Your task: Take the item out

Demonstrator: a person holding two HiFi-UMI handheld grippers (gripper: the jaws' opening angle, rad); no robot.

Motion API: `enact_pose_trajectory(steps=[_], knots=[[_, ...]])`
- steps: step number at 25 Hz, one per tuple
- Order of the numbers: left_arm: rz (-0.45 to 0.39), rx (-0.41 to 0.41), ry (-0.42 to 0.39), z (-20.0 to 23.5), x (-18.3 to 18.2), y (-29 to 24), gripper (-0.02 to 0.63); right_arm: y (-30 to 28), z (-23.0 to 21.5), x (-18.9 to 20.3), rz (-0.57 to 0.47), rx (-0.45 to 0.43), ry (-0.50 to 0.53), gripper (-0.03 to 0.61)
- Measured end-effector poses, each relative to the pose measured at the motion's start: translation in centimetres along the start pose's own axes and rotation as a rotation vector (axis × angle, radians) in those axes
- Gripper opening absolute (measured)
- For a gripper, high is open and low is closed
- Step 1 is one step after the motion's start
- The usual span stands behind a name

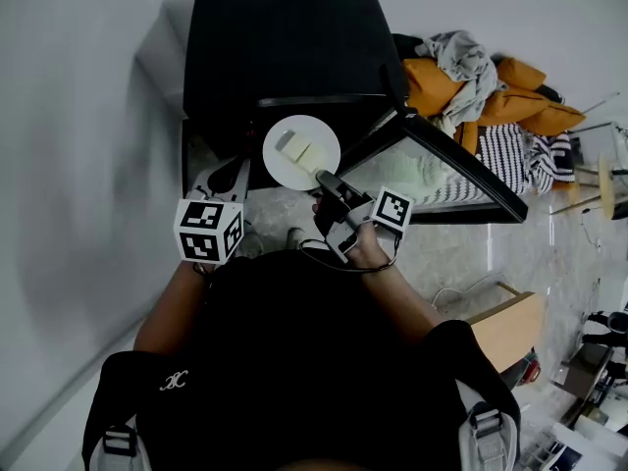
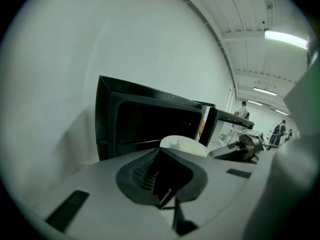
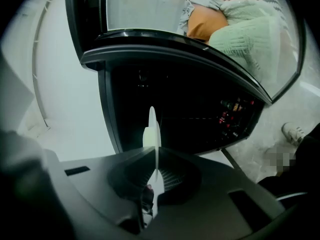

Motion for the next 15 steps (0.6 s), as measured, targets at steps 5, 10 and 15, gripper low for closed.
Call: enact_pose_trajectory(steps=[5, 10, 15], knots=[[0.000, 0.023, -0.004, -0.2, 0.0, -0.2, 0.008, 2.1, -0.9, 1.9, -0.007, 0.021, -0.016, 0.021], [-0.002, 0.049, -0.002, -0.7, 0.4, -0.7, 0.008, 4.1, -1.8, 2.7, -0.033, 0.032, -0.024, 0.021], [0.002, 0.074, -0.002, -1.8, 0.7, -0.4, 0.008, 5.8, -1.6, 3.5, -0.061, 0.029, -0.011, 0.021]])
Point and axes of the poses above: the fingertips, and each gripper's own axes: y backward along the fingers, z to its left, x out of its underside, the point moved 3 cm from there along y, backward along the fingers, and after that the axes turned 13 degrees about -y, right-handed, at the moved point
